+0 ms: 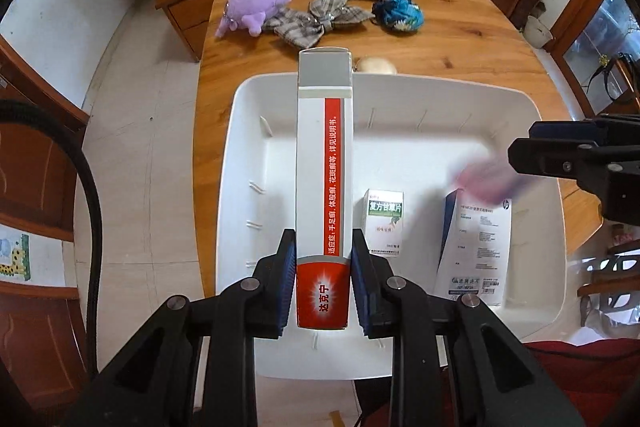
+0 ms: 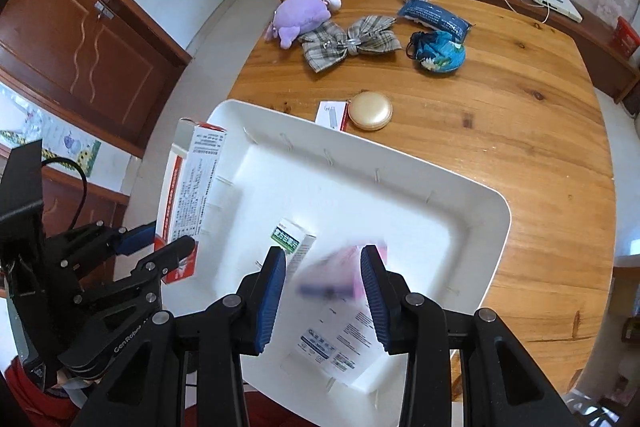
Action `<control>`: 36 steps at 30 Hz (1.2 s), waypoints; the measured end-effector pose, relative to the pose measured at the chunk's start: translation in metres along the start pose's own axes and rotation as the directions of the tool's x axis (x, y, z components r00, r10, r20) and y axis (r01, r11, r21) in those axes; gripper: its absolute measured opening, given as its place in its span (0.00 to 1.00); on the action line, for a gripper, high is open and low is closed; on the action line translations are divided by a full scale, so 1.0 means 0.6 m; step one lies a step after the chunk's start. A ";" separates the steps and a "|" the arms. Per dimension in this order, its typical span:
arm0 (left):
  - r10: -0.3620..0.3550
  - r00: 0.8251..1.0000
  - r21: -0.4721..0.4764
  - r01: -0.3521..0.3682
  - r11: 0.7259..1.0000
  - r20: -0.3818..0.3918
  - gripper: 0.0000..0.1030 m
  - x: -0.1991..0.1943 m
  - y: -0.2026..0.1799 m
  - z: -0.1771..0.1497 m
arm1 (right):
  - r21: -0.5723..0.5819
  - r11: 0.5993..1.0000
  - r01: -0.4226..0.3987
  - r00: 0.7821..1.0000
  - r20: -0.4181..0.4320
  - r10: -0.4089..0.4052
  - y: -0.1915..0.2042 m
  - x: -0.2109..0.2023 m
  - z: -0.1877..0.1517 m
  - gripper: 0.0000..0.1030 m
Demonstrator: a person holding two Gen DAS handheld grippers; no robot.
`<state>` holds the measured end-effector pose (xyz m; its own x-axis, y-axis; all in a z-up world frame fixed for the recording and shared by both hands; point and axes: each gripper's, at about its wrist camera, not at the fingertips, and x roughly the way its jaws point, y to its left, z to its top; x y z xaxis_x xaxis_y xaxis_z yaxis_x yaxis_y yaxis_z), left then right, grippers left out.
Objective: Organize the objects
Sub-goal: 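Lower the pink packet and toothpaste box into the tray and open both tools, then lift both tools away from the tray toward the plush toy and bow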
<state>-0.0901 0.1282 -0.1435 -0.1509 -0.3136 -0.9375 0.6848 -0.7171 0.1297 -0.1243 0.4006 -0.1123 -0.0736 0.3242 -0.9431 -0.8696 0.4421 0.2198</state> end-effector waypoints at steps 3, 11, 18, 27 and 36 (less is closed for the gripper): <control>0.017 1.000 0.014 -0.017 1.000 -0.016 0.33 0.009 -0.005 -0.003 | -0.009 1.000 0.004 1.000 -0.018 -0.004 0.000 0.004 -0.006 0.44; 0.041 0.999 0.000 -0.041 0.999 -0.015 0.69 0.007 -0.009 -0.008 | -0.003 1.000 -0.001 1.000 0.005 0.001 -0.010 -0.015 -0.016 0.51; 0.037 0.999 -0.002 -0.037 0.999 -0.017 0.69 -0.004 -0.015 -0.013 | -0.010 1.000 -0.011 1.000 0.028 0.011 -0.013 -0.034 -0.018 0.51; 0.015 1.000 -0.036 -0.015 0.999 0.018 0.69 -0.048 -0.011 -0.021 | -0.048 0.998 -0.033 0.998 0.055 0.036 0.001 -0.059 -0.023 0.51; 0.056 0.991 -0.078 -0.047 0.996 0.120 0.69 -0.131 -0.007 -0.025 | -0.079 0.995 -0.053 0.993 0.105 0.061 0.009 -0.101 -0.026 0.51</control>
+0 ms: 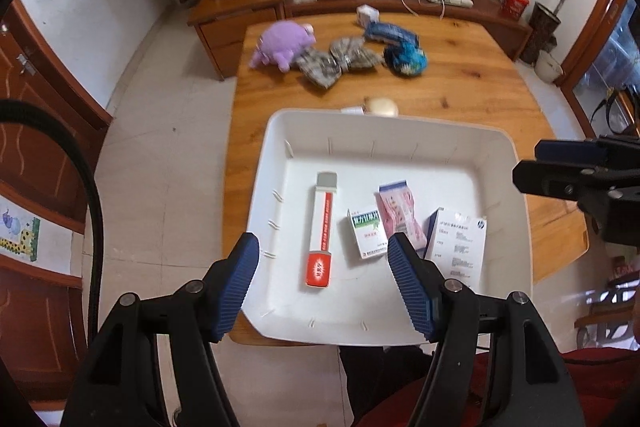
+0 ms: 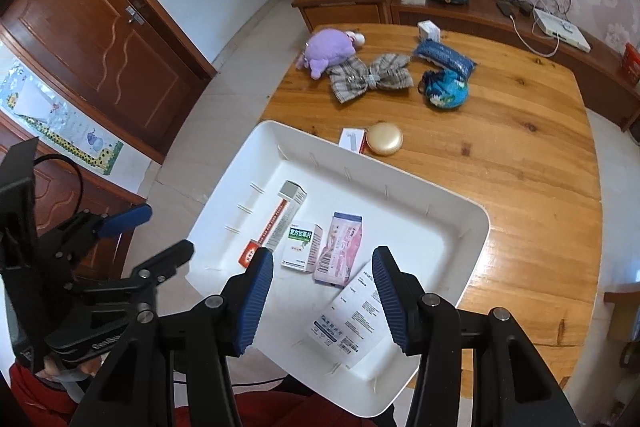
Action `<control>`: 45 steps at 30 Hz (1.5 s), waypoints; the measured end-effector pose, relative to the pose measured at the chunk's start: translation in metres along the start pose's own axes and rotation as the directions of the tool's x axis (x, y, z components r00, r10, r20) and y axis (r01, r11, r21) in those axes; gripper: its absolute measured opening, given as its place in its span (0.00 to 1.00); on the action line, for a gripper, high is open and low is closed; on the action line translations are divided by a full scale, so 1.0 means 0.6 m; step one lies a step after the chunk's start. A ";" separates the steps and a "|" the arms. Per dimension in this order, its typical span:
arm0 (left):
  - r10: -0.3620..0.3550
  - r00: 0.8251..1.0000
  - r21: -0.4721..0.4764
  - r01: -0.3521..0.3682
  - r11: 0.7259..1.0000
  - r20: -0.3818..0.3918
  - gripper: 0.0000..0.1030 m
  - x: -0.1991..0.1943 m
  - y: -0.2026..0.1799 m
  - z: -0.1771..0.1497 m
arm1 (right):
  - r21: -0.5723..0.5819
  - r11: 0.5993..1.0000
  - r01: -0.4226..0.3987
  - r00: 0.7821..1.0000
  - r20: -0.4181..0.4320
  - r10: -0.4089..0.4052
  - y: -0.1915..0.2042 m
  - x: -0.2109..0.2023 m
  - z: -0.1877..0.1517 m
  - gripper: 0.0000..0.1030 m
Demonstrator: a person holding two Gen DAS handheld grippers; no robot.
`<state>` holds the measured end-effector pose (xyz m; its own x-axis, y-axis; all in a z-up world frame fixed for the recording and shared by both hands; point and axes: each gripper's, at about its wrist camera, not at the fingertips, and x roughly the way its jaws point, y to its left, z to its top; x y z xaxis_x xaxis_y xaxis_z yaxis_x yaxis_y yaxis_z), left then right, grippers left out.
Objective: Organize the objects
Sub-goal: 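Lift both tools away from the tray toward the plush toy and bow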
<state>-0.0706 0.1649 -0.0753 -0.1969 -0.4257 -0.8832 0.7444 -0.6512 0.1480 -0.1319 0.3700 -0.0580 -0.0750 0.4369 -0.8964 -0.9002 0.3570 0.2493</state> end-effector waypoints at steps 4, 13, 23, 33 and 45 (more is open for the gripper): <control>0.018 0.999 -0.010 -0.018 1.000 0.043 0.69 -0.038 0.004 0.004 | -0.021 1.000 -0.011 0.999 0.032 0.012 0.005 -0.026 0.002 0.51; 0.070 0.990 0.019 -0.072 0.997 0.123 0.79 -0.108 0.006 0.022 | -0.061 0.998 -0.004 0.994 0.111 0.011 0.006 -0.089 0.015 0.56; 0.078 0.985 0.087 -0.092 0.992 0.153 0.81 -0.126 0.027 0.084 | -0.053 0.998 0.046 0.988 0.150 -0.037 -0.009 -0.126 0.059 0.58; 0.093 0.976 0.227 -0.138 0.964 0.199 0.81 -0.124 0.076 0.193 | 0.026 0.990 0.137 0.975 0.173 -0.139 -0.010 -0.140 0.150 0.58; 0.020 0.973 0.369 -0.105 0.923 0.228 0.81 -0.070 0.122 0.333 | 0.116 0.965 0.237 0.945 0.202 -0.257 0.006 -0.119 0.284 0.58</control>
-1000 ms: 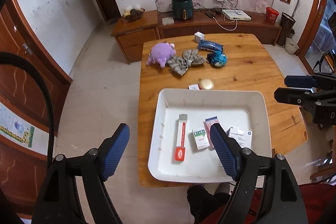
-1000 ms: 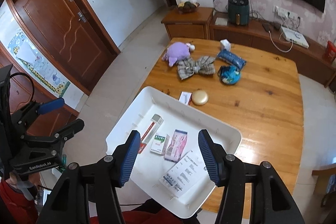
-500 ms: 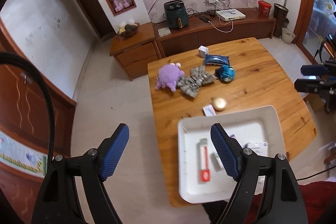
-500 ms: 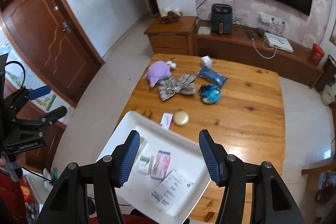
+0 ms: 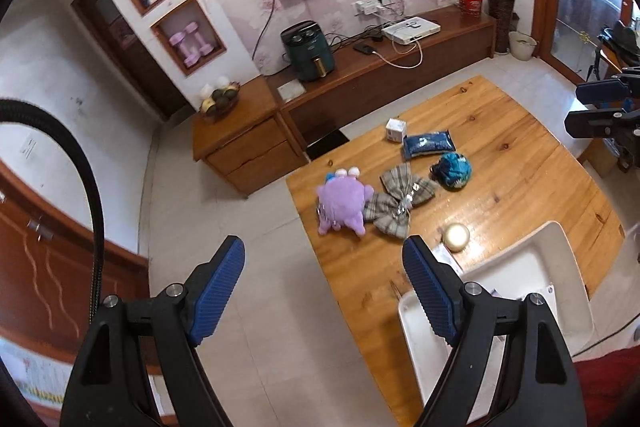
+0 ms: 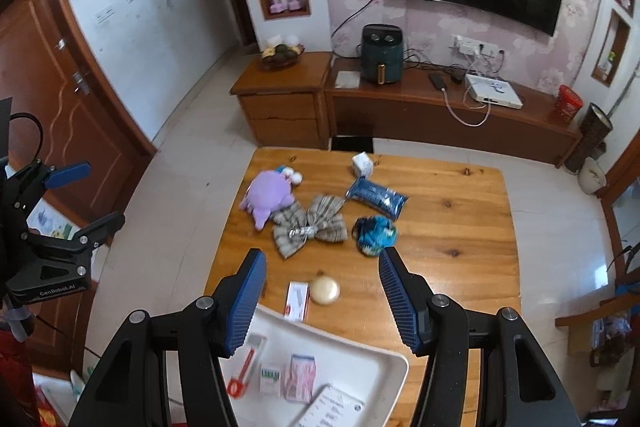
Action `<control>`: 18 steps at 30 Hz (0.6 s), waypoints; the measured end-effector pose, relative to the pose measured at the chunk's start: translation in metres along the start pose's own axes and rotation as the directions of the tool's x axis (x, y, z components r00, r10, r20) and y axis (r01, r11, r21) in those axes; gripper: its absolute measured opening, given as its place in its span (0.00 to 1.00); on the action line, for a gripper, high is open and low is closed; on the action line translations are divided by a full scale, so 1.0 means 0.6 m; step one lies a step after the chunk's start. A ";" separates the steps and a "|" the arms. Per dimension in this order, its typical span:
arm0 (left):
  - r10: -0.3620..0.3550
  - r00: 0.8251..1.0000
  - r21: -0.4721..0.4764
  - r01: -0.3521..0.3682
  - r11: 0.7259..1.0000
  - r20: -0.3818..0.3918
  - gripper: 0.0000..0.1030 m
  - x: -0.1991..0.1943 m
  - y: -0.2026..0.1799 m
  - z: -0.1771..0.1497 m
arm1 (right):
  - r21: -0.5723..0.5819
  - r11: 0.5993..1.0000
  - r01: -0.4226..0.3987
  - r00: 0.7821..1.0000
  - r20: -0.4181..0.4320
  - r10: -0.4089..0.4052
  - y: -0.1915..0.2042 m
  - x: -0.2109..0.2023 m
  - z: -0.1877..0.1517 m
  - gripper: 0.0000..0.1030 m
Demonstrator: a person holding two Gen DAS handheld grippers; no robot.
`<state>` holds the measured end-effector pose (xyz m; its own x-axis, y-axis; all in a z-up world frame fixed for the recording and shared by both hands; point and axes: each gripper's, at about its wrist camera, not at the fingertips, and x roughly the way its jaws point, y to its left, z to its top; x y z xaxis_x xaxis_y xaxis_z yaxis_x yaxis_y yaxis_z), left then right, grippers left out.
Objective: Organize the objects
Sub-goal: 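Lift both tools away from the tray toward the plush toy and bow, then grasp the plaid bow clip with the right tool while the left tool grasps the purple plush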
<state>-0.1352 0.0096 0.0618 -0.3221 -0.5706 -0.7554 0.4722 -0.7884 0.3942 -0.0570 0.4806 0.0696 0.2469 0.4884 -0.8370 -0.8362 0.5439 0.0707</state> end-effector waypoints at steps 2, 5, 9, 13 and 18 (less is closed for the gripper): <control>-0.018 1.000 0.000 0.018 1.000 0.003 0.81 0.020 0.012 0.018 | 0.019 1.000 0.007 1.000 0.005 -0.007 0.001 0.008 0.017 0.58; -0.059 0.998 -0.018 0.060 0.998 0.009 0.81 0.057 0.030 0.047 | 0.048 0.999 0.014 1.000 0.018 -0.015 0.002 0.022 0.049 0.58; -0.133 0.991 -0.084 0.133 0.988 0.004 0.81 0.113 0.052 0.081 | 0.079 0.997 0.024 0.999 0.022 -0.026 0.005 0.051 0.082 0.58; -0.189 0.982 -0.119 0.186 0.975 -0.016 0.82 0.169 0.062 0.099 | 0.117 0.993 0.021 1.000 0.009 -0.022 0.002 0.095 0.103 0.58; -0.259 0.964 -0.188 0.242 0.952 -0.068 0.92 0.255 0.064 0.111 | 0.183 0.983 0.004 0.999 -0.035 0.002 -0.012 0.173 0.119 0.58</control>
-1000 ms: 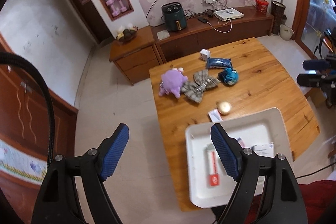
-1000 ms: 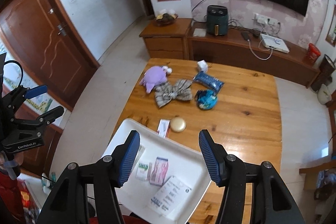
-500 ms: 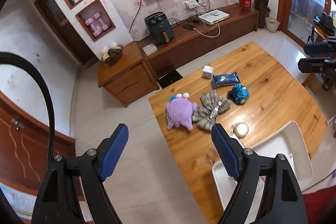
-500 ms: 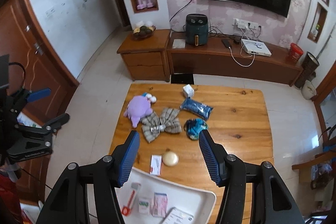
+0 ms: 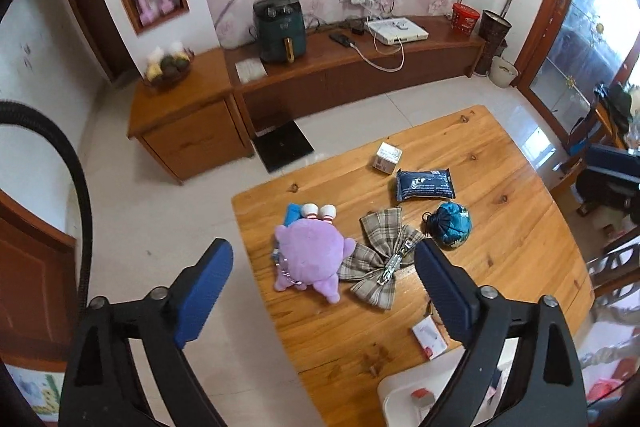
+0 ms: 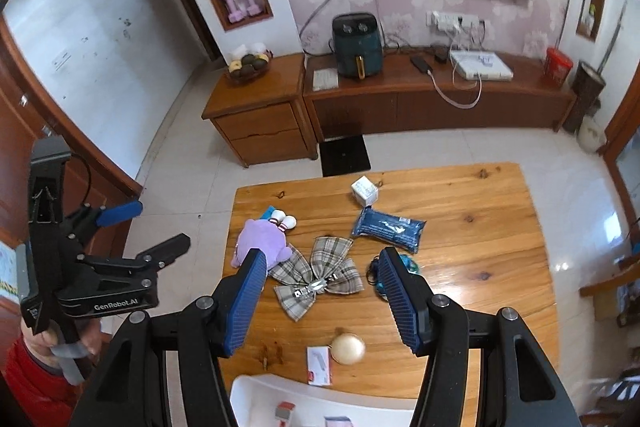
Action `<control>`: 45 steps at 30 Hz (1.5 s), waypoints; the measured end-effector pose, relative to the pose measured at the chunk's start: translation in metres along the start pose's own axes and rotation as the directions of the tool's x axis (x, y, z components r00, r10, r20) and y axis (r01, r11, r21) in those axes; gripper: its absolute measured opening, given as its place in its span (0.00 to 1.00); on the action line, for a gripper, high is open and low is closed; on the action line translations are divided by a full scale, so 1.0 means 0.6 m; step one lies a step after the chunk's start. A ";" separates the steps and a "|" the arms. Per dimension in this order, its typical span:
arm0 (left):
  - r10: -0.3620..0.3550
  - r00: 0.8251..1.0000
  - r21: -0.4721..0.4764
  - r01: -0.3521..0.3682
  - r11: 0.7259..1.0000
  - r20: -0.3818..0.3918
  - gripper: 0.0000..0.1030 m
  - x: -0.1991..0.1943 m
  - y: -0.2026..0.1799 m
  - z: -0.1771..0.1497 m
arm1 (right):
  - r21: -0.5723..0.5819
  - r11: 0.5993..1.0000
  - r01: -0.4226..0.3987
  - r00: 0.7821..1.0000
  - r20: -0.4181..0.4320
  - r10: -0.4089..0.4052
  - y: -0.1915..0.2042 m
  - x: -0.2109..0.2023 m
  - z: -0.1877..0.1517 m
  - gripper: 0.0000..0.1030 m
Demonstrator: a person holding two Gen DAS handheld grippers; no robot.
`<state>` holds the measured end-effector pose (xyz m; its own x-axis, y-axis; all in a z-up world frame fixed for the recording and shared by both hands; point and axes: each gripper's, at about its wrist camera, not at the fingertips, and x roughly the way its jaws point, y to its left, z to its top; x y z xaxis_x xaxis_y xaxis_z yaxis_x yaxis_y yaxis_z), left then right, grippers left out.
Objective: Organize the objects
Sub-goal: 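Grasp the plaid bow clip with the right tool while the left tool grasps the purple plush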
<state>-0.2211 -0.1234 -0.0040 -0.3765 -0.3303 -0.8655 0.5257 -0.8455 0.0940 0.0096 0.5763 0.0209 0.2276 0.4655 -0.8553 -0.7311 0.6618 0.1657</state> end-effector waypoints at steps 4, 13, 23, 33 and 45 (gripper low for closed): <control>0.003 0.999 -0.034 -0.004 0.999 -0.036 0.93 0.062 0.018 0.008 | 0.066 0.998 -0.014 0.999 -0.050 0.018 -0.015 0.072 0.002 0.58; 0.017 0.989 -0.060 -0.027 0.998 -0.150 0.94 0.214 0.038 -0.007 | 0.138 0.990 -0.003 0.980 -0.196 0.031 -0.021 0.232 -0.028 0.58; 0.005 0.980 -0.128 -0.031 0.991 -0.197 0.97 0.305 0.053 -0.046 | 0.203 0.979 0.009 0.951 -0.304 0.054 -0.026 0.354 -0.076 0.58; -0.021 0.980 -0.199 -0.019 0.980 -0.200 0.99 0.348 0.064 -0.056 | 0.280 0.958 0.055 0.937 -0.346 0.048 -0.030 0.433 -0.112 0.58; -0.071 0.974 -0.243 0.017 0.970 -0.214 1.00 0.385 0.057 -0.063 | 0.185 0.970 0.158 0.928 -0.362 -0.082 0.003 0.469 -0.130 0.60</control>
<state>-0.2610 -0.2129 -0.2196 -0.2407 -0.1720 -0.9552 0.6887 -0.7237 -0.0432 0.0222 0.6628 -0.2578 0.0385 0.1649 -0.9856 -0.5545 0.8241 0.1162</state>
